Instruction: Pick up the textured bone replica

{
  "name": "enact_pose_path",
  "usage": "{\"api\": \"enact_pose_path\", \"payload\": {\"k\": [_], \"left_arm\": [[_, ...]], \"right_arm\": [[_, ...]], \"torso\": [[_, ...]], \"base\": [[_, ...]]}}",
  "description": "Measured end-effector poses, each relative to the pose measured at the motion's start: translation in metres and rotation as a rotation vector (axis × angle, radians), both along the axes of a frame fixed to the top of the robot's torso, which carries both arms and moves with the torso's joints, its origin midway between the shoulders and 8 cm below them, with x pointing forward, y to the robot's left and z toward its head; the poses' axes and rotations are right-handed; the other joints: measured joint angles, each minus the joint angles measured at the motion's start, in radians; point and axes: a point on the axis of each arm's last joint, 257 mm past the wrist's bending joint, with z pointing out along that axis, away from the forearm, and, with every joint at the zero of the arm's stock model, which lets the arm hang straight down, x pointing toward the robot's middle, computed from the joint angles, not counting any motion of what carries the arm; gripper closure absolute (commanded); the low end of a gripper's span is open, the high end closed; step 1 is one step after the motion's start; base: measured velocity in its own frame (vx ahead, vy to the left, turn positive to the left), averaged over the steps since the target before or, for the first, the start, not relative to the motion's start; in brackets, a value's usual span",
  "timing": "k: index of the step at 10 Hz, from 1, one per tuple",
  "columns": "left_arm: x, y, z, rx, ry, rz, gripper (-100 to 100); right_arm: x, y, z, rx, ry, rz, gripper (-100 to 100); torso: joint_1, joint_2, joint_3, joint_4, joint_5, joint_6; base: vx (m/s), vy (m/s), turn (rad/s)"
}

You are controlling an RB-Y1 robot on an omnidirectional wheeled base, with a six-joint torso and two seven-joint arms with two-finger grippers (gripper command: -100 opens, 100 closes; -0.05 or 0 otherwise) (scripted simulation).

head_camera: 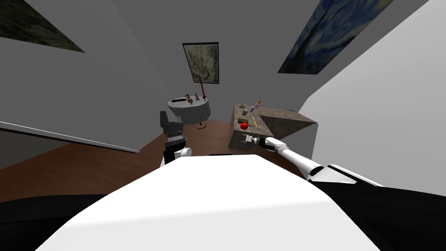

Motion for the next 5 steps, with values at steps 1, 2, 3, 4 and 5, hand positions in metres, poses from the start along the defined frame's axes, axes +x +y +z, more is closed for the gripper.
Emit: {"api": "enact_pose_path", "payload": {"k": [1,2,3,4,5], "left_arm": [[0.0,0.0,0.0,0.0,0.0,0.0,0],[0.0,0.0,0.0,0.0,0.0,0.0,0],[0.0,0.0,0.0,0.0,0.0,0.0,0],[0.0,0.0,0.0,0.0,0.0,0.0,0],[0.0,0.0,0.0,0.0,0.0,0.0,0]], "right_arm": [[0.004,-0.017,-0.002,-0.06,-0.005,0.01,-100],[0.006,-0.035,-0.005,-0.1,-0.004,0.005,-100],[0.008,-0.056,-0.002,-0.149,-0.005,0.005,-100],[0.008,-0.071,-0.001,-0.177,-0.003,0.001,-100],[0.008,-0.084,0.003,-0.217,-0.006,0.006,-100]], "torso": [[0.0,-0.001,0.0,0.0,0.0,0.0],[0.0,-0.001,0.0,0.0,0.0,0.0],[0.0,-0.001,-0.001,0.0,0.0,0.0],[0.0,-0.001,0.0,0.0,0.0,0.0],[0.0,-0.002,-0.001,0.0,0.0,0.0]], "base": [[0.025,-0.017,0.049],[0.03,-0.011,0.078],[0.026,-0.013,0.042],[0.045,-0.015,0.056],[0.04,-0.013,0.046]]}}
